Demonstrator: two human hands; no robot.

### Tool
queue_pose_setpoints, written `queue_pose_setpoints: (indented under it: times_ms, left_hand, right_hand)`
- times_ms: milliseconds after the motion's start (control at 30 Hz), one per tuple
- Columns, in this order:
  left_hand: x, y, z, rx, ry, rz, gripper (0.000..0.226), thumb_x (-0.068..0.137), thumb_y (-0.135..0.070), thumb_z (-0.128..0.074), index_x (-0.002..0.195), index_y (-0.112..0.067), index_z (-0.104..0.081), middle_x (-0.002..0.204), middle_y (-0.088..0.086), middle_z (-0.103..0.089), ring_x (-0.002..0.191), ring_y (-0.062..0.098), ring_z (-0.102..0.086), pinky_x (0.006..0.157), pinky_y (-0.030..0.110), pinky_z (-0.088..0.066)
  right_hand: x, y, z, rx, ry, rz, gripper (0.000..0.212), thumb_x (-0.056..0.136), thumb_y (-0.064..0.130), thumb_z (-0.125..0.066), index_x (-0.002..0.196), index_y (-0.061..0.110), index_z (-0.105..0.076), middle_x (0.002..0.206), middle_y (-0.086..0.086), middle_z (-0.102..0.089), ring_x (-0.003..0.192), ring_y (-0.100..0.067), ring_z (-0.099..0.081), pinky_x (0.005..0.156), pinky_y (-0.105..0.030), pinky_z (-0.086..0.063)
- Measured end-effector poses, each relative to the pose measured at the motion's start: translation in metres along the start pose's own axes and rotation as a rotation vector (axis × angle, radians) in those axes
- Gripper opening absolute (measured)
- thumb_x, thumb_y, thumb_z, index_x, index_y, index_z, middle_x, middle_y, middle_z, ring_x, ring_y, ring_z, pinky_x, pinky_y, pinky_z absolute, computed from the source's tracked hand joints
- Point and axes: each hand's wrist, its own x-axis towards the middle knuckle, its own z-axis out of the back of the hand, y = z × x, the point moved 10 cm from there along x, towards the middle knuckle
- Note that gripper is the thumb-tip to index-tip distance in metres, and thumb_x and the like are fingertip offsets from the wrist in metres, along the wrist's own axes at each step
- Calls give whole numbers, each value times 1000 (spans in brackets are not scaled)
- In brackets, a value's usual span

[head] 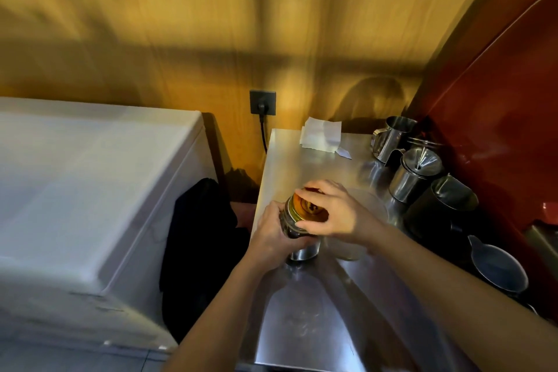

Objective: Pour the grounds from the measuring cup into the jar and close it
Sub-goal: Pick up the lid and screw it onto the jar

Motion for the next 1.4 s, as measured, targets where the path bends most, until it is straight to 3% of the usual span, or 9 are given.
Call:
queue_pose_setpoints:
  times_ms: [467,633,767,867,967,1100,1233,1333,1400]
  left_hand:
    - [3,-4,-4,-83,84,5,77,46,-48,-88,106,-25,-45,111,5,-57,108,23,-57,93,52,-50]
    - [2,-6,-3,-64,82,4,84,48,-48,-87,116,-24,-44,118,3,-56,114,21,-54,98,49,-47]
    - [3,-3,-5,-38,98,18,78,50,-45,-88,110,-22,-43,114,5,-57,111,23,-55,96,51,-47]
    - [2,-3,-4,-43,83,18,76,47,-50,-85,104,-24,-43,108,3,-57,105,23,-57,92,52,-49]
    - [2,-4,-4,-54,81,11,75,47,-50,-85,105,-25,-44,105,-3,-56,103,20,-56,91,52,-49]
    - [4,-1,-5,-67,80,16,84,49,-46,-89,115,-26,-43,117,2,-56,113,21,-55,96,51,-48]
    - [3,0,-6,-47,85,25,72,48,-48,-87,102,-27,-44,106,2,-57,104,23,-57,88,55,-50]
    - [4,0,-6,-68,85,28,79,48,-46,-88,110,-27,-43,114,4,-58,111,23,-56,94,54,-48]
    - [4,-1,-6,-47,87,20,78,48,-49,-87,108,-27,-43,112,1,-57,108,20,-56,92,52,-49]
  right_hand:
    - [16,21,-2,15,278,152,52,76,36,-70,122,18,-55,124,-9,-50,110,-17,-41,92,-18,-27]
    - [13,16,-3,-41,367,127,61,78,42,-64,133,34,-38,142,-5,-33,128,-19,-23,104,-36,-15]
    - [16,26,0,11,418,188,49,74,33,-66,120,25,-51,110,-3,-52,101,-12,-42,88,-27,-33]
    - [19,17,2,-188,320,66,54,73,60,-59,114,25,-51,98,-2,-49,91,-18,-48,75,-31,-42]
    - [21,11,0,-371,274,-5,75,68,77,-45,122,25,-42,111,-5,-48,104,-23,-46,84,-43,-40]
    - [17,21,-11,-89,419,89,60,71,45,-61,125,31,-38,111,-4,-43,103,-22,-42,83,-39,-39]
    - [22,17,1,-382,240,17,70,69,75,-44,115,22,-44,98,-4,-48,92,-25,-52,70,-37,-42]
    - [20,17,-10,-223,361,43,65,71,60,-54,126,29,-35,113,-2,-43,104,-21,-41,80,-44,-40]
    - [20,21,-7,-229,332,71,57,72,54,-55,121,28,-39,102,-2,-44,97,-21,-45,70,-37,-41]
